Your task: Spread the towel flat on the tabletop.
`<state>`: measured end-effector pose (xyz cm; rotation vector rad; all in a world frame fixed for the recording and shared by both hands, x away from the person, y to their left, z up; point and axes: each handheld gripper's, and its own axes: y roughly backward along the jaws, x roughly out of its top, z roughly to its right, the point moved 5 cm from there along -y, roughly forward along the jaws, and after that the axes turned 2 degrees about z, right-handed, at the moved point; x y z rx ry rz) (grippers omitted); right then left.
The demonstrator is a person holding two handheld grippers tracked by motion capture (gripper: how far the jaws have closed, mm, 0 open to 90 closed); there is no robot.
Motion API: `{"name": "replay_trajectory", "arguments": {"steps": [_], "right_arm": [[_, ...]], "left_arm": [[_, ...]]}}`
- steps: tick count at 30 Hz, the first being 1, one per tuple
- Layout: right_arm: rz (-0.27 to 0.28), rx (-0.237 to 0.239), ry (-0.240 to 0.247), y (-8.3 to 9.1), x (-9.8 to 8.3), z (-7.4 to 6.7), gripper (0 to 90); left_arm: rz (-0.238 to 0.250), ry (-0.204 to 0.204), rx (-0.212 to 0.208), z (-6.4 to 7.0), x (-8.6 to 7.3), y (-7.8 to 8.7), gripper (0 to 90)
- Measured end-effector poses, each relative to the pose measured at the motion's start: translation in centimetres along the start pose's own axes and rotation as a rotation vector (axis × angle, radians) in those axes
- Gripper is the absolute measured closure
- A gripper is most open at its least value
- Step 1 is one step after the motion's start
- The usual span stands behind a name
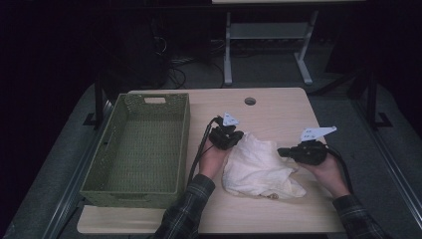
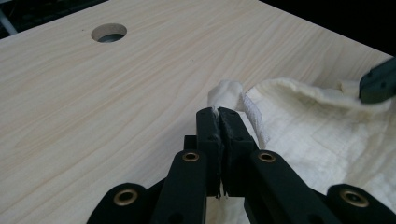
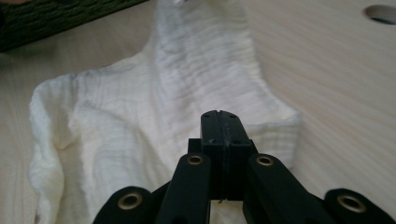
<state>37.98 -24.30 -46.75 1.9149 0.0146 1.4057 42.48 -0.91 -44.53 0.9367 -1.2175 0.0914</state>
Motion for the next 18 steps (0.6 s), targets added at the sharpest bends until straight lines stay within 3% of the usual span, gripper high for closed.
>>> {"name": "replay_trajectory", "arguments": {"steps": [2,5,8,13,15,18], "right_arm": [[-0.019,0.029,0.009,-0.9,-0.2,-0.6,88.8],[0.015,0.04,0.004,-0.4,0.0,-0.5,79.3],[0.055,0.016,-0.009,1.1,0.4,0.3,76.4],[0.038,-0.021,-0.024,2.1,-0.2,1.5,76.4],[0.031,-0.006,-0.022,2.0,-0.5,1.7,76.1],[0.016,0.058,0.01,1.4,-0.5,0.6,71.2]], "left_arm": [[-0.003,0.001,-0.001,0.0,-0.1,0.0,87.2],[-0.003,0.0,-0.002,0.0,-0.1,0.0,87.1],[-0.003,0.002,-0.002,-0.1,-0.2,-0.1,87.1],[-0.011,-0.001,-0.005,0.0,-0.3,-0.2,87.1],[-0.011,-0.002,-0.004,0.0,-0.3,-0.2,87.1],[-0.01,0.001,-0.005,-0.1,-0.3,-0.1,87.2]]}}
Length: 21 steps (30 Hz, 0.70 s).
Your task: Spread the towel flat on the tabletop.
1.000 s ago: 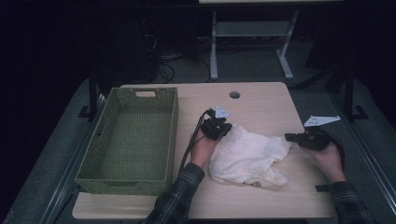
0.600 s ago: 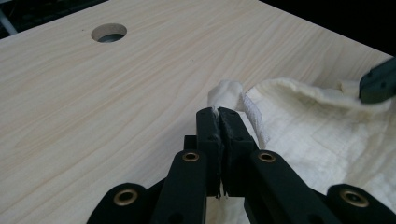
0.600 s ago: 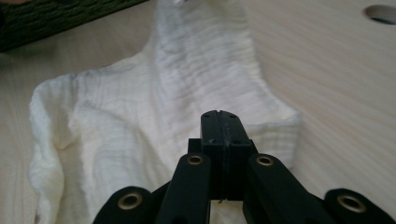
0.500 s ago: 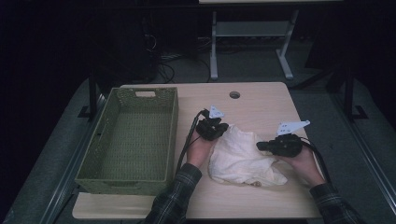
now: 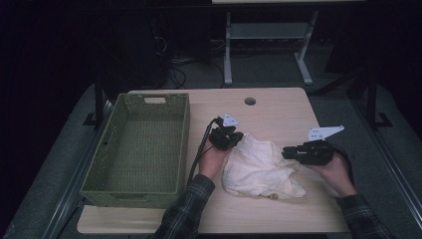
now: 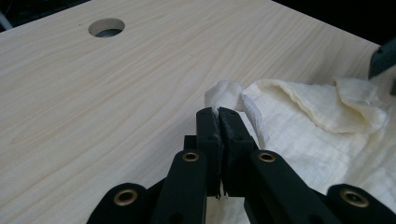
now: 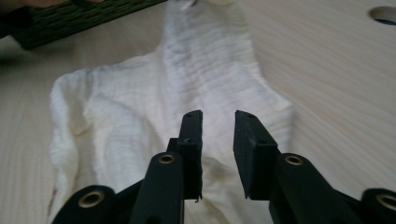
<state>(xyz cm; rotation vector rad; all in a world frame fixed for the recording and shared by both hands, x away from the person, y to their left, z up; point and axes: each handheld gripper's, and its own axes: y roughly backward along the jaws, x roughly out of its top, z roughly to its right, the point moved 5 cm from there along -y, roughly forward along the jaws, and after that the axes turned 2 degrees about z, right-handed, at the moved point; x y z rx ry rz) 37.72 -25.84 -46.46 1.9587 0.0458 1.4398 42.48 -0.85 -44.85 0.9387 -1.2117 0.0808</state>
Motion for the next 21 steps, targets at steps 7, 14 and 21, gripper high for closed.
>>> {"name": "replay_trajectory", "arguments": {"steps": [7,14,21], "right_arm": [[-0.055,0.045,0.027,-1.5,-0.3,-0.9,68.1],[-0.082,0.014,0.042,-1.9,-0.4,-0.7,86.5],[0.023,-0.112,-0.015,1.5,1.0,2.9,87.3]], "left_arm": [[0.004,0.0,0.006,-0.2,0.1,0.2,87.2],[0.017,0.021,0.033,-0.7,0.2,0.7,87.3],[0.037,0.042,0.098,-1.7,0.5,1.4,87.3]]}}
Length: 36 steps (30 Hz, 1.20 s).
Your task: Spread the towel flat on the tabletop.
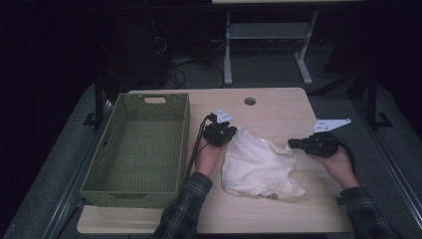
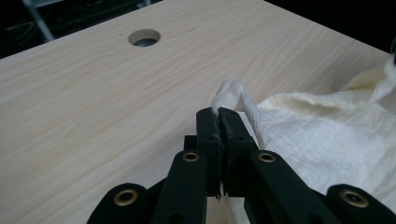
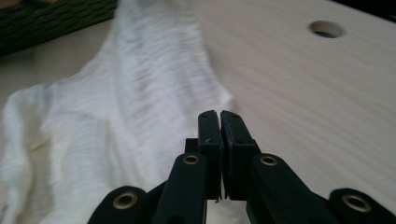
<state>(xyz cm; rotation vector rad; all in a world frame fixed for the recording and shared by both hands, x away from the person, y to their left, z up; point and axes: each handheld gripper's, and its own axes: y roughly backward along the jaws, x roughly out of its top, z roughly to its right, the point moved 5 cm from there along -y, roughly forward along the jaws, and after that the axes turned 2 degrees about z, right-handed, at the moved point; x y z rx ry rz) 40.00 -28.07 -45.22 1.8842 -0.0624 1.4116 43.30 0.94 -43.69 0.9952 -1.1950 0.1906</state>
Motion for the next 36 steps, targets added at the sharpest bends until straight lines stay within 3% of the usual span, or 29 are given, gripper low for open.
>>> {"name": "replay_trajectory", "arguments": {"steps": [2,3,4,6,7,10,12,15,18,21,22,23,26,28,35,36], "right_arm": [[0.006,-0.037,-0.03,0.4,0.0,1.3,87.4],[0.006,-0.037,-0.03,0.4,0.0,1.3,87.4],[0.0,-0.089,-0.037,0.6,0.2,2.6,87.4],[-0.005,-0.118,-0.049,0.4,0.5,3.6,87.5],[-0.013,-0.138,-0.046,0.2,0.5,4.2,87.6],[-0.025,-0.166,-0.055,-0.2,0.7,5.1,87.8],[-0.03,-0.206,-0.072,-0.4,0.9,6.3,88.0],[-0.038,-0.222,-0.078,-0.6,1.0,7.0,88.0],[-0.06,-0.218,-0.111,-1.8,0.6,7.9,87.1],[-0.077,-0.207,-0.119,-2.7,0.4,8.0,80.6],[-0.077,-0.207,-0.119,-2.7,0.4,8.0,80.6],[-0.076,-0.193,-0.121,-2.8,0.4,7.8,73.4],[-0.07,-0.192,-0.111,-2.6,0.5,7.5,70.5],[-0.063,-0.173,-0.124,-2.0,0.5,6.9,70.5],[-0.069,-0.124,-0.131,-1.2,-0.3,5.2,69.4],[-0.074,-0.109,-0.134,-1.0,-0.7,4.5,68.9]], "left_arm": [[-0.005,0.004,0.02,-0.3,-0.1,0.0,87.2],[-0.005,0.004,0.02,-0.3,-0.1,0.0,87.3],[-0.014,0.008,0.041,-0.7,-0.2,-0.1,87.3],[-0.017,0.012,0.05,-0.9,-0.3,-0.2,87.3],[-0.031,0.014,0.082,-1.4,-0.5,-0.4,87.3],[-0.043,0.021,0.112,-2.0,-0.7,-0.5,87.3],[-0.049,0.042,0.161,-2.9,-1.1,-0.7,87.3],[-0.072,0.044,0.185,-3.5,-1.5,-1.0,87.3],[-0.09,0.078,0.201,-4.1,-2.2,-1.9,86.4],[-0.105,0.074,0.205,-3.8,-2.3,-2.3,78.1],[-0.105,0.074,0.205,-3.8,-2.3,-2.3,73.6],[-0.099,0.059,0.204,-3.4,-2.0,-2.0,70.2],[-0.094,0.056,0.192,-3.2,-1.7,-1.6,64.1],[-0.097,0.063,0.141,-2.5,-1.5,-1.0,60.9],[-0.09,0.039,0.065,-0.6,-1.7,0.6,57.8],[-0.092,0.023,0.044,0.2,-1.9,1.1,57.6]]}}
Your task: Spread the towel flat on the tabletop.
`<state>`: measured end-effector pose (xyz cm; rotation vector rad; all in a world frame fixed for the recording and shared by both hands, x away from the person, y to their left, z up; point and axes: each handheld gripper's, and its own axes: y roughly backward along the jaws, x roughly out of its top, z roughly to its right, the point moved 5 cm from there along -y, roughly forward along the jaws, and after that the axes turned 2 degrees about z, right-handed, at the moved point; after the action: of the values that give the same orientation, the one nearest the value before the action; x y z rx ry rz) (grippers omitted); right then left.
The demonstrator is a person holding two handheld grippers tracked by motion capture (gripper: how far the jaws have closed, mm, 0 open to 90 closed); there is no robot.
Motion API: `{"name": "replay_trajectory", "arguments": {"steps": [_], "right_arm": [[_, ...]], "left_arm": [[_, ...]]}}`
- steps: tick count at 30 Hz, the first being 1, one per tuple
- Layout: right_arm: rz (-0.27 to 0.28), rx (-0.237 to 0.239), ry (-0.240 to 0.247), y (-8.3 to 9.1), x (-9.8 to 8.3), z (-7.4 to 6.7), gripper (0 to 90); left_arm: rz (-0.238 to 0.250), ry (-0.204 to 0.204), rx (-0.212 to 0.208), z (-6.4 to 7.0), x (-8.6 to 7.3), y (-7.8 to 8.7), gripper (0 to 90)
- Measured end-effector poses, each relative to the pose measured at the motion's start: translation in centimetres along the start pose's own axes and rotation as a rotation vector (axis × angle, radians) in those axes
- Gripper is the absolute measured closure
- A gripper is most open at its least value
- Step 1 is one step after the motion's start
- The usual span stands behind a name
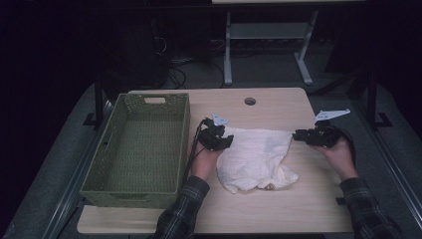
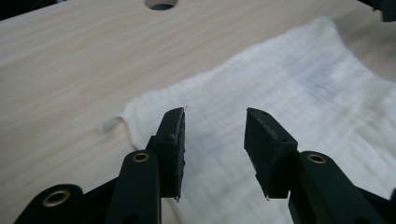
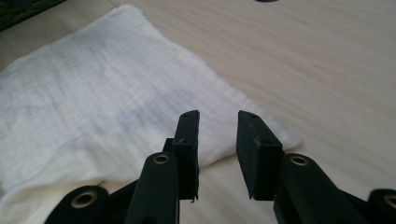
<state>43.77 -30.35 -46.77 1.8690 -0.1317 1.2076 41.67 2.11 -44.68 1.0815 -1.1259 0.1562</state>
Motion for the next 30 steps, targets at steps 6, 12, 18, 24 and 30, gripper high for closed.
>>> {"name": "replay_trajectory", "arguments": {"steps": [6,12,18,24,30], "right_arm": [[-0.025,0.022,0.012,0.7,-1.4,-1.9,65.9],[-0.034,0.031,0.023,1.3,-2.0,-3.0,65.9],[-0.059,0.057,0.028,2.3,-3.4,-5.1,66.1],[-0.073,0.086,0.036,3.0,-4.8,-6.6,66.2],[-0.073,0.104,0.035,4.1,-6.1,-8.0,66.0]], "left_arm": [[-0.001,-0.028,-0.054,2.0,-1.3,1.0,57.5],[-0.014,-0.039,-0.079,2.9,-2.6,1.8,57.6],[-0.028,-0.053,-0.112,4.2,-4.6,3.7,57.7],[-0.033,-0.057,-0.137,5.4,-6.0,5.2,57.7],[-0.073,-0.068,-0.195,6.9,-8.2,6.5,57.8]]}}
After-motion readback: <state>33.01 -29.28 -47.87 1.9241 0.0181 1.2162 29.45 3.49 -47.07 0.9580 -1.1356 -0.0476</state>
